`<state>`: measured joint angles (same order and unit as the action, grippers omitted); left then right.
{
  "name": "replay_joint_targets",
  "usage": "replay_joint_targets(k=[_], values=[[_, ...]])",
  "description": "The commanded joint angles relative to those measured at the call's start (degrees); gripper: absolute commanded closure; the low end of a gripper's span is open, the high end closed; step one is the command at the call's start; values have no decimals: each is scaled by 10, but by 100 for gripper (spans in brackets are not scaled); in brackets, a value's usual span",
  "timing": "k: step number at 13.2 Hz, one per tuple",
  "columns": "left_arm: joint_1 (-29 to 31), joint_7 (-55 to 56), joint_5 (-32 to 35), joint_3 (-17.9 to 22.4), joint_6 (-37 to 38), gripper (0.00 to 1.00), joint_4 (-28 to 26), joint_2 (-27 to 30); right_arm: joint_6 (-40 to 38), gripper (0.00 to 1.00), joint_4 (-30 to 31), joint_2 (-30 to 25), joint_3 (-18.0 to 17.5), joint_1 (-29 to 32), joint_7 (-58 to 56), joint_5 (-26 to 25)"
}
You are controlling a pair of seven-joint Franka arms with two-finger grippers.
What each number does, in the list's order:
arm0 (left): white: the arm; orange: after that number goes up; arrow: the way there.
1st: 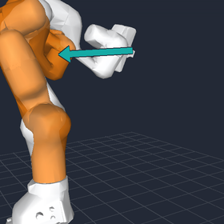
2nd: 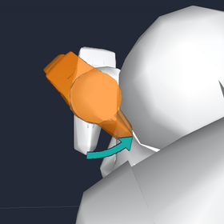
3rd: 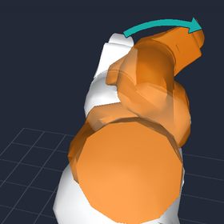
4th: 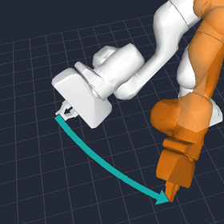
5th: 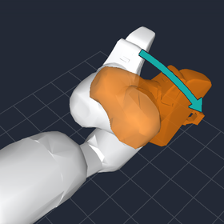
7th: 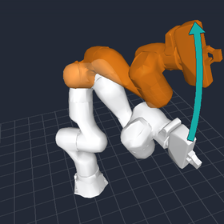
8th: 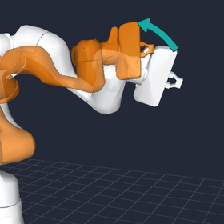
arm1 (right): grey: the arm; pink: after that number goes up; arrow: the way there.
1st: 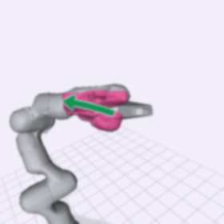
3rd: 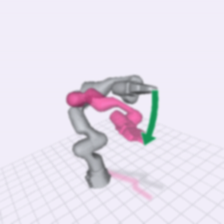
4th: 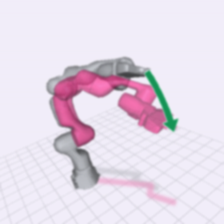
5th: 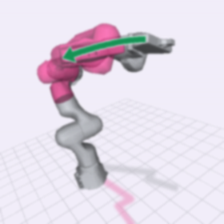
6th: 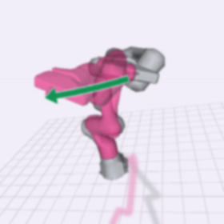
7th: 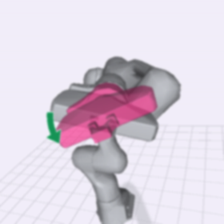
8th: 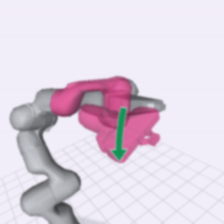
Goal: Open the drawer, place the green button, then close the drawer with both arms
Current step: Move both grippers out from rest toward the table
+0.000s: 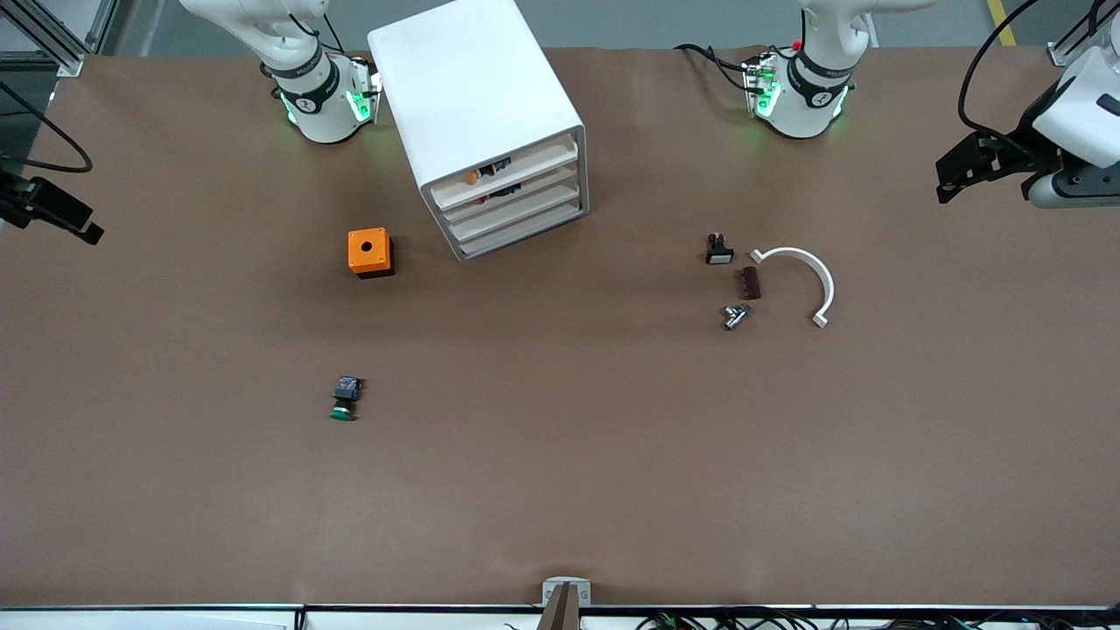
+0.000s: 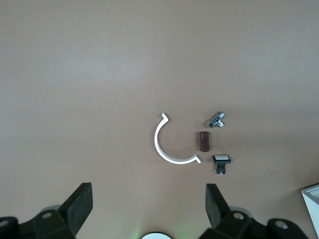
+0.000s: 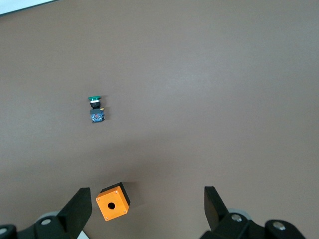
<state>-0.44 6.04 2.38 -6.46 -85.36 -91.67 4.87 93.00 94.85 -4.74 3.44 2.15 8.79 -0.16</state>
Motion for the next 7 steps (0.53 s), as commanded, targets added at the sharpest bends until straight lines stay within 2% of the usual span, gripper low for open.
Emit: replay_joint_targets(k=[1,3,7], values=[[3,-1,-3,0,5,0,11,-4,1,0,3,-6,-7,10,7,-2],[4,0,-3,0,5,0,16,-6,3,0,3,-7,-7,9,6,-2],[3,4,3,0,4,0,32,-43,7,0,3,-8,-8,10,6,-5]])
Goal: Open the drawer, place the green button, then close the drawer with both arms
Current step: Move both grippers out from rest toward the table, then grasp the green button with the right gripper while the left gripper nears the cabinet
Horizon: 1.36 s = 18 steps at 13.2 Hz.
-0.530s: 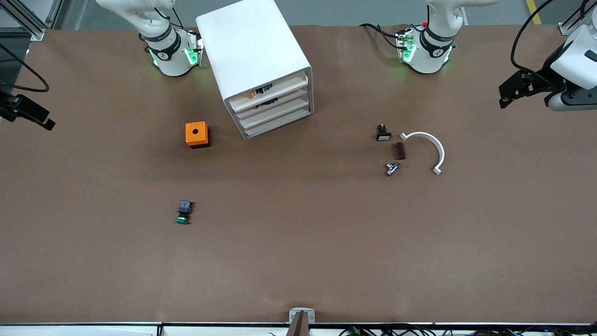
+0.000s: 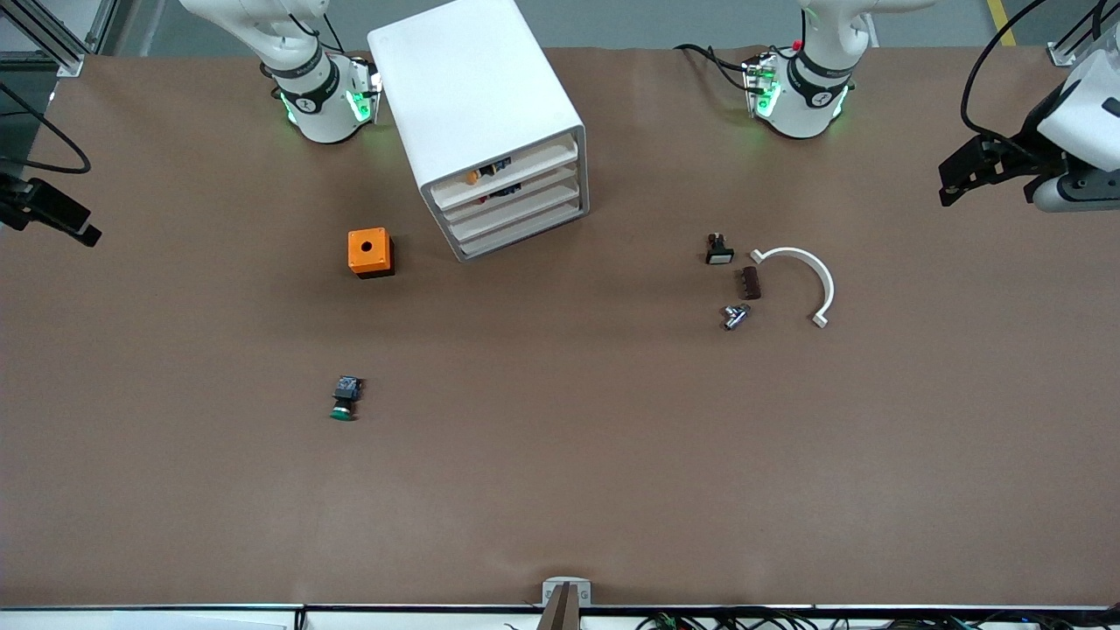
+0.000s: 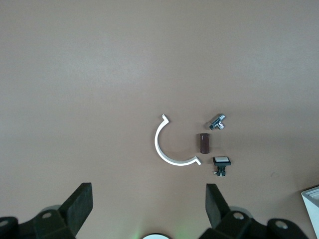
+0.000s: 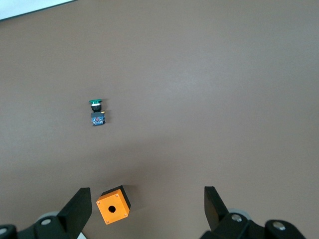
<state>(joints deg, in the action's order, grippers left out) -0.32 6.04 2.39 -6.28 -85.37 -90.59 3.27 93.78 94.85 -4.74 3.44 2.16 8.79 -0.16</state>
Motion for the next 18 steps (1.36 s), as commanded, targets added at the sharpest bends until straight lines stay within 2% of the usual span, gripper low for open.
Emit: replay_joint_targets(k=[1,5,8,11,13,14,18], values=[[1,4,3,-2,0,0,21,-43,-3,0,3,-9,-8,10,6,-5],[-8,54,-10,-7,-31,0,21,-114,0,0,-3,3,-11,1,-6,-7],[-23,135,-29,-8,-60,0,21,-170,4,0,-2,59,-11,-38,-3,-5],[-50,230,-29,-12,-81,0,21,-217,49,0,1,125,-12,-68,1,8],[-78,303,-30,-12,-99,0,21,-254,69,0,1,175,-12,-80,0,54],[-91,346,-30,-12,-101,0,21,-273,93,0,2,198,-12,-94,0,74],[-165,498,-28,-11,-101,0,66,-354,194,0,10,281,-12,-124,0,78]])
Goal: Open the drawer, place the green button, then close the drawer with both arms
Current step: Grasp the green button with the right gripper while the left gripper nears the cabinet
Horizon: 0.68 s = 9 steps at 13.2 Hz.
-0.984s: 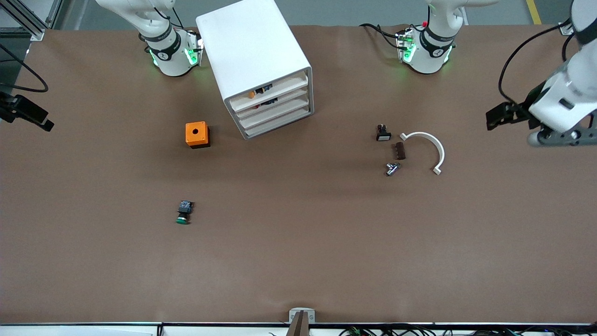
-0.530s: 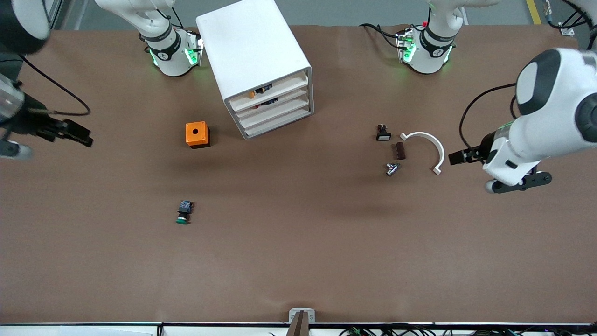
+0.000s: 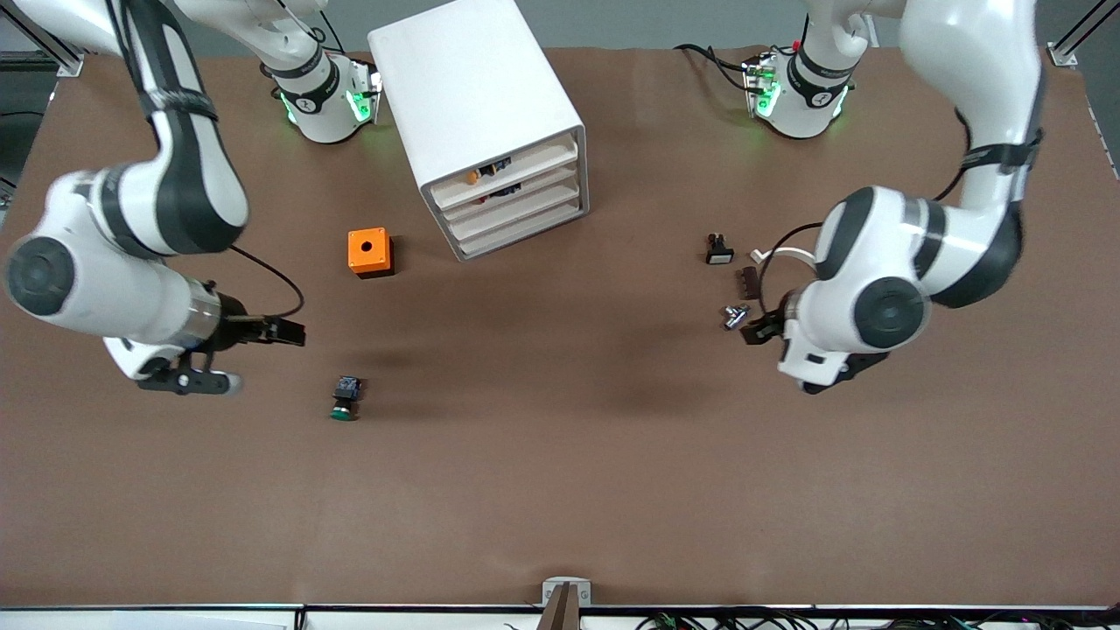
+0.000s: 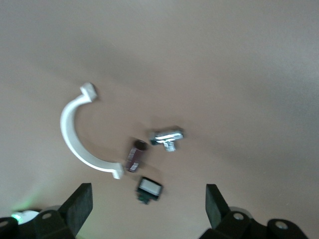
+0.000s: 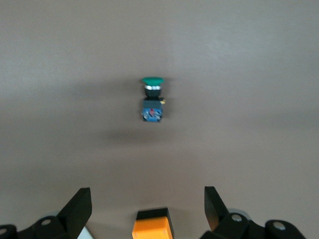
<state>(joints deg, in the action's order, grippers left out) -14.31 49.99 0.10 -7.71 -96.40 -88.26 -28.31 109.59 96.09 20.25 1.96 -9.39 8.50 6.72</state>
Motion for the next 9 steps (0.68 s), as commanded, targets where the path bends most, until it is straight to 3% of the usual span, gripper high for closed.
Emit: replay_joint_targets(k=[1,5,9], values=[[-34,111,-6,2,10,0,42,-48,67,0,-2,57,3,-10,3,9],[-111,364,-32,2,10,0,50,-91,162,0,26,120,4,-13,3,9],[-130,585,-243,2,9,0,50,-132,203,0,57,140,3,-19,42,9]])
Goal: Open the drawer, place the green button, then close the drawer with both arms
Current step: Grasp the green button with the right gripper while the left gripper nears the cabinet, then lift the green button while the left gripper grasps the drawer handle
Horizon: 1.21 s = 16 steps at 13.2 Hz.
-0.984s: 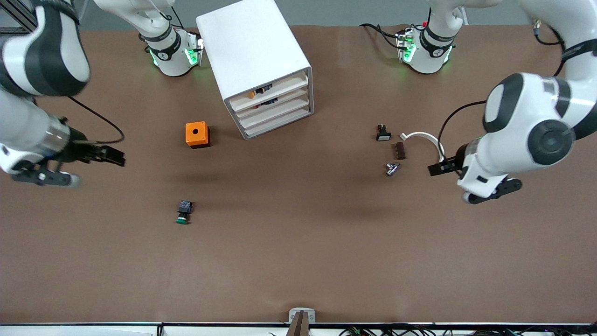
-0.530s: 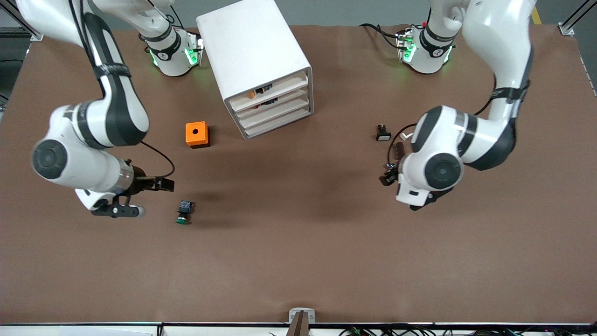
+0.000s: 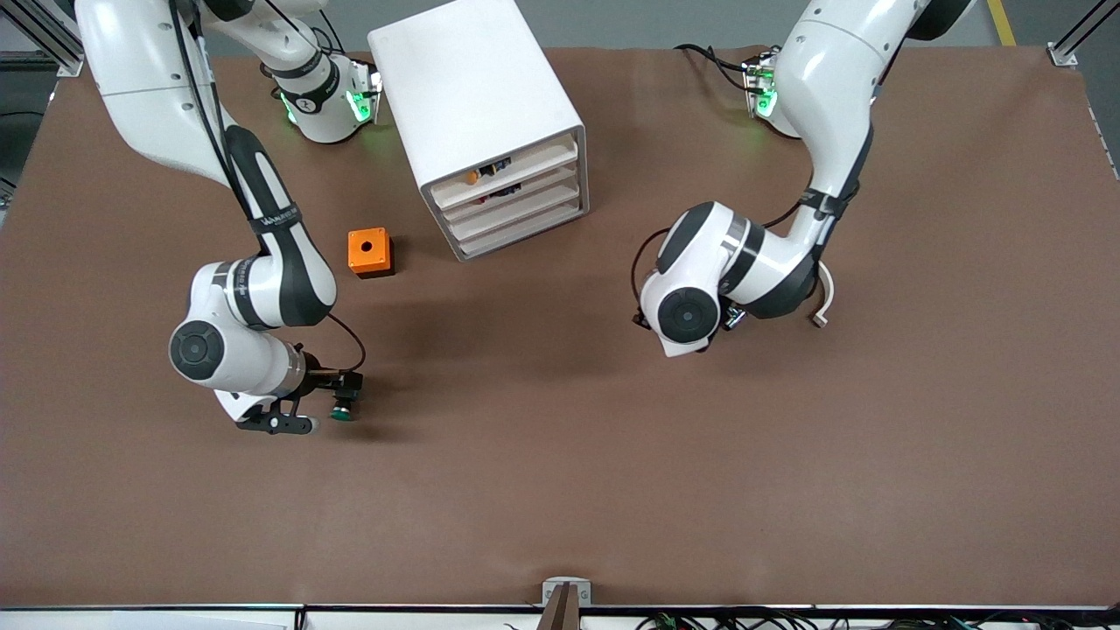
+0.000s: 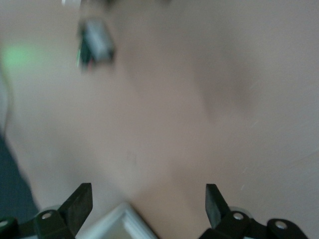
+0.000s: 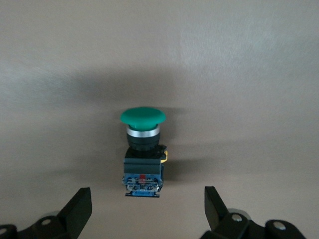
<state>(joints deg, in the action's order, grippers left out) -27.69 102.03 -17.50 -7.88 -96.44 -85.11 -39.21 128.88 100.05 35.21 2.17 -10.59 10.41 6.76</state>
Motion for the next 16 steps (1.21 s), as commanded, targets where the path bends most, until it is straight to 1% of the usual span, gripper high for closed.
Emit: replay_joint_targets(k=[1,3,4,5,6,8,9,10,11,12,13,14,15,16], values=[[3,89,-121,4,11,0,14,-30,32,0,30,-8,1,-7,25,9],[-9,156,-208,4,14,1,8,-51,66,6,46,0,0,-8,26,10],[-18,200,-238,4,12,2,10,-64,68,12,46,6,0,-8,26,19],[-25,251,-262,4,12,4,10,-76,69,19,45,6,1,-11,26,40],[-26,280,-272,4,12,7,11,-87,69,29,44,6,1,-11,26,44],[-47,316,-317,3,12,27,12,-103,66,51,41,5,1,-11,27,44],[-60,323,-335,4,12,31,12,-108,64,63,40,5,1,-9,27,44],[-68,334,-350,4,12,33,12,-111,64,71,40,5,0,-7,27,45],[-76,342,-358,4,12,34,12,-117,65,75,39,4,1,-7,35,49],[-80,343,-360,4,12,37,12,-118,65,80,37,0,1,-8,39,50],[-80,340,-359,3,12,44,12,-120,62,90,34,-5,1,-10,44,50],[-83,342,-360,3,12,48,12,-122,59,97,30,-11,1,-11,60,49],[-93,338,-360,3,12,54,12,-122,46,99,26,-27,2,-11,66,49],[-94,334,-359,4,12,63,12,-123,25,100,20,-37,2,-11,74,49]])
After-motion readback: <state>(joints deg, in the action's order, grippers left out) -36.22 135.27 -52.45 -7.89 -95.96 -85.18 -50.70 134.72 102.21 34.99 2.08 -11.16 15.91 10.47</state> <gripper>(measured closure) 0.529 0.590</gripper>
